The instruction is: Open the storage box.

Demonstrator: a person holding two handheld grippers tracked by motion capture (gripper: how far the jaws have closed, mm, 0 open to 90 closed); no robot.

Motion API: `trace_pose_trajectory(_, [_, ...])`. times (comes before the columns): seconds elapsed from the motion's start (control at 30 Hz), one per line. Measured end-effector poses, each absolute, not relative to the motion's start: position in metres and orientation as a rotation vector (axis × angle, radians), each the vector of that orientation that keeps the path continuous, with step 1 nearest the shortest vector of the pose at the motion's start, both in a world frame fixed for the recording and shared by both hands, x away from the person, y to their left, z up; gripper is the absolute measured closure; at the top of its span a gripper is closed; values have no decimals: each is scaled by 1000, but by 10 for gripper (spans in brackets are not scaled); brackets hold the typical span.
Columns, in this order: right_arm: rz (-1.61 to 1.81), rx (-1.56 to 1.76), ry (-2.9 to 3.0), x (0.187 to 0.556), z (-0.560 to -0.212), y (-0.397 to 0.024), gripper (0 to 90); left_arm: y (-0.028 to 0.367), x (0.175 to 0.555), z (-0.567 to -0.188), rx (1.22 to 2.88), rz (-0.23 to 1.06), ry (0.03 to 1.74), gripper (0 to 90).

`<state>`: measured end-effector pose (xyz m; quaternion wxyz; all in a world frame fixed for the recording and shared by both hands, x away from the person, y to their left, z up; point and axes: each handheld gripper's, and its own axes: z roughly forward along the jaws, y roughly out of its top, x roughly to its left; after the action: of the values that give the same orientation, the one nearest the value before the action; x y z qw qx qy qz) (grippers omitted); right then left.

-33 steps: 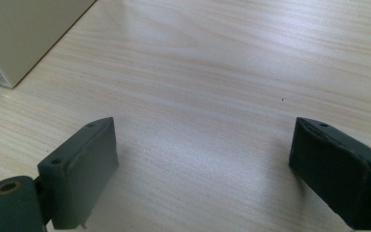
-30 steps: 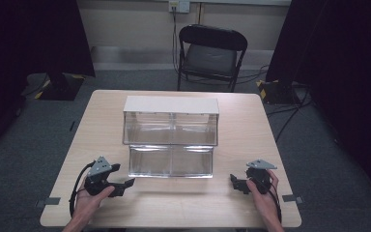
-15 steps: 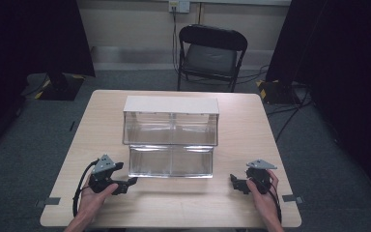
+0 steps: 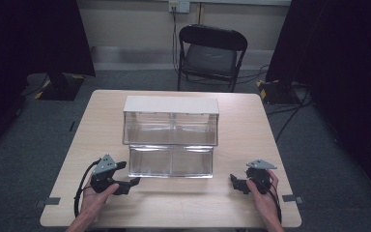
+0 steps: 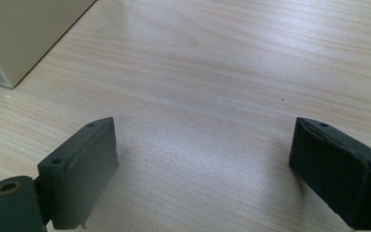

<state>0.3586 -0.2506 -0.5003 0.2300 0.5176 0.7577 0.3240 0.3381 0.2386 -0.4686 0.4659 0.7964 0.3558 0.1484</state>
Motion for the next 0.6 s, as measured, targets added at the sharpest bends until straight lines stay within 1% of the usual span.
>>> trace_pose_trajectory(0.6, [892,1424,2086,359,-500,-251,91,237,336,-467,1960,367,870,182])
